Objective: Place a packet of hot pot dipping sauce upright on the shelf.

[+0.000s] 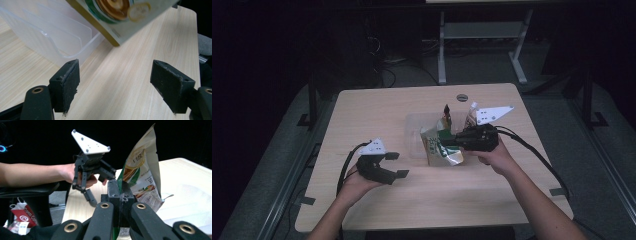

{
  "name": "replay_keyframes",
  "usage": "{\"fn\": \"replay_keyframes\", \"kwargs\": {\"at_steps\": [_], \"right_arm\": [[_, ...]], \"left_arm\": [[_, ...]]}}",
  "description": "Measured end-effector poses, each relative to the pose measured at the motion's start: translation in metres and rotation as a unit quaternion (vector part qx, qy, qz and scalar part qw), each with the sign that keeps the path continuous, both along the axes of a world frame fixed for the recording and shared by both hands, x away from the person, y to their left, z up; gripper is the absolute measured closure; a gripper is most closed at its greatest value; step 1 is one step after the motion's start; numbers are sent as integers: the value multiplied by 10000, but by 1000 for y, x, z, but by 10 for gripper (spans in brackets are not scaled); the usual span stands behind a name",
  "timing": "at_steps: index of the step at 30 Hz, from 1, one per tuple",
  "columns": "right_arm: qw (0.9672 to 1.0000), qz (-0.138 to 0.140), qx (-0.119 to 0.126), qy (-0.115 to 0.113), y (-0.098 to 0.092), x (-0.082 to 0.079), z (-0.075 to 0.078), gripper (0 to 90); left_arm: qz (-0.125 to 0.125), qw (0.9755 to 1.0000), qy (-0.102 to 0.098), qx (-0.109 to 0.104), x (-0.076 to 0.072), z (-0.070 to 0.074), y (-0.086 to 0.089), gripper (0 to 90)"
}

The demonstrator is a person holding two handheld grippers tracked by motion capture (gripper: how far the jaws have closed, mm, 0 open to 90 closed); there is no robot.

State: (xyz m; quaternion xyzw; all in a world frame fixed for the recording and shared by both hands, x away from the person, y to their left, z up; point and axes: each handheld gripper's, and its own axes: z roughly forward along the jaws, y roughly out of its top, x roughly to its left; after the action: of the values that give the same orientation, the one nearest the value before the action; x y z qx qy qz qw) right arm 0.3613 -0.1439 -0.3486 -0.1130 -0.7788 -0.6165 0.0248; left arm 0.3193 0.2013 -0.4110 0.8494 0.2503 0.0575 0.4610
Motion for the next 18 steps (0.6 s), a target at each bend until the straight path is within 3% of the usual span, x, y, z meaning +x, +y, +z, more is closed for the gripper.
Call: {"fn": "replay_keyframes", "kwargs": {"at_steps": [9,18], "right_arm": [[9997,-230,21,-91,6,12,10,900],[9988,-471,-5,-149,10,27,18,900]], "left_arm": [[-193,9988,230,389,2,-10,-4,144],[-206,9985,239,445,2,-12,-4,143]]}}
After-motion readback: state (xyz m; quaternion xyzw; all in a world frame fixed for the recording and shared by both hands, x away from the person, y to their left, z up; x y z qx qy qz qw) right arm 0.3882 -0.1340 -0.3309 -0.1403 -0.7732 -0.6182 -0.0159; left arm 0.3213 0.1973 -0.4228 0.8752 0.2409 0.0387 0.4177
